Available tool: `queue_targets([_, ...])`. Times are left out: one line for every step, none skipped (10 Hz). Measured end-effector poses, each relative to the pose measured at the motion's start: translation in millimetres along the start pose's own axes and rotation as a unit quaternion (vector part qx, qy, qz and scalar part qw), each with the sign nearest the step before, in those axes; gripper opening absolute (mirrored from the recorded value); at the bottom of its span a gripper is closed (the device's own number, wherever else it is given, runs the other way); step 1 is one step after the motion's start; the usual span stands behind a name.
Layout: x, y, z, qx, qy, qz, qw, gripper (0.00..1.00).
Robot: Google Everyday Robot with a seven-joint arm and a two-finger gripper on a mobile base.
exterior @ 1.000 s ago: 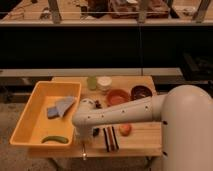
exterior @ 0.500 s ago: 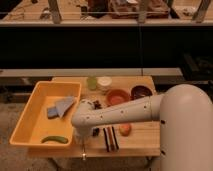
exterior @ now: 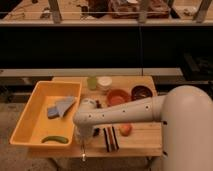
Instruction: Place fork in plastic cup
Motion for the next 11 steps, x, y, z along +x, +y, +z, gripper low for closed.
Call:
queue_targets([-0.7,1.3,-8.5,0.022,0.003,0.005,0.9997,0.01])
queue_targets([-2.2,2.4,-22.7,0.043,0.008,0.011,0.999,0.0])
queue_targets([-5.0,3.2,-41.3,0.062,0.013,0.015,0.9979,0.0])
queue_targets([-8.4,5.1,-58.1,0.075,0.018,0.018,0.9968,0.0])
queue_targets([-14.5,7.4,-78.8,0.091,0.026,0.019,0.9954,0.0])
queue_targets([-20.7,8.6,-92.1,0.1,0.033,0.017,0.9943,0.0])
queue_targets([-31.8,10.2,-113.3,0.111,0.049,0.013,0.9926,0.0])
queue_targets([-37.8,11.5,-125.5,0.116,0.059,0.012,0.9914,0.0])
queue_targets([-43.3,13.2,-137.9,0.121,0.07,0.01,0.9901,0.0])
queue_targets([-50.9,17.7,-155.1,0.133,0.087,0.011,0.9872,0.0])
queue_targets([-54.7,24.9,-167.7,0.142,0.099,0.015,0.9848,0.0])
